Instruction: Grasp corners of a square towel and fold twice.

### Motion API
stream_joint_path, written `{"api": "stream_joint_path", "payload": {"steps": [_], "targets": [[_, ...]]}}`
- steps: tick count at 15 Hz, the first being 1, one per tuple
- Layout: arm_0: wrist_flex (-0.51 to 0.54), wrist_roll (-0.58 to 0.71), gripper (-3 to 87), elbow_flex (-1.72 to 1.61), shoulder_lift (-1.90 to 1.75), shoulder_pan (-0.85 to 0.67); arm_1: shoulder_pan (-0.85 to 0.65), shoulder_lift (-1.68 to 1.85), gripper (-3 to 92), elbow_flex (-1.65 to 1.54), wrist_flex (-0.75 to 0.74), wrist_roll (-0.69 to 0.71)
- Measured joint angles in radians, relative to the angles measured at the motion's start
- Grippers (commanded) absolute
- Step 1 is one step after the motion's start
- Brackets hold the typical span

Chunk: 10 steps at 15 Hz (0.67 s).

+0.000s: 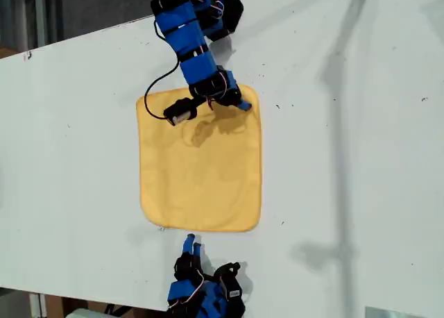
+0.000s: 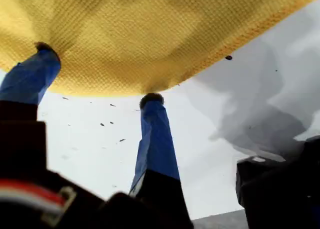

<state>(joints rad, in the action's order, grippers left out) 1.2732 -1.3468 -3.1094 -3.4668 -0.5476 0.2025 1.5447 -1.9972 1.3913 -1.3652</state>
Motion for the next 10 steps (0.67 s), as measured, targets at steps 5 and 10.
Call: {"api": "stream_joint_path", "payload": {"steps": [5, 10], "targets": [[0.0, 0.006, 15.4, 0.0, 0.0, 0.0, 0.029, -0.074, 22.3, 0.049, -0.066, -0.023], [0.0, 0.012, 16.4, 0.0, 0.0, 0.0, 0.04, -0.094, 0.0, 0.021, -0.13, -0.043]]}}
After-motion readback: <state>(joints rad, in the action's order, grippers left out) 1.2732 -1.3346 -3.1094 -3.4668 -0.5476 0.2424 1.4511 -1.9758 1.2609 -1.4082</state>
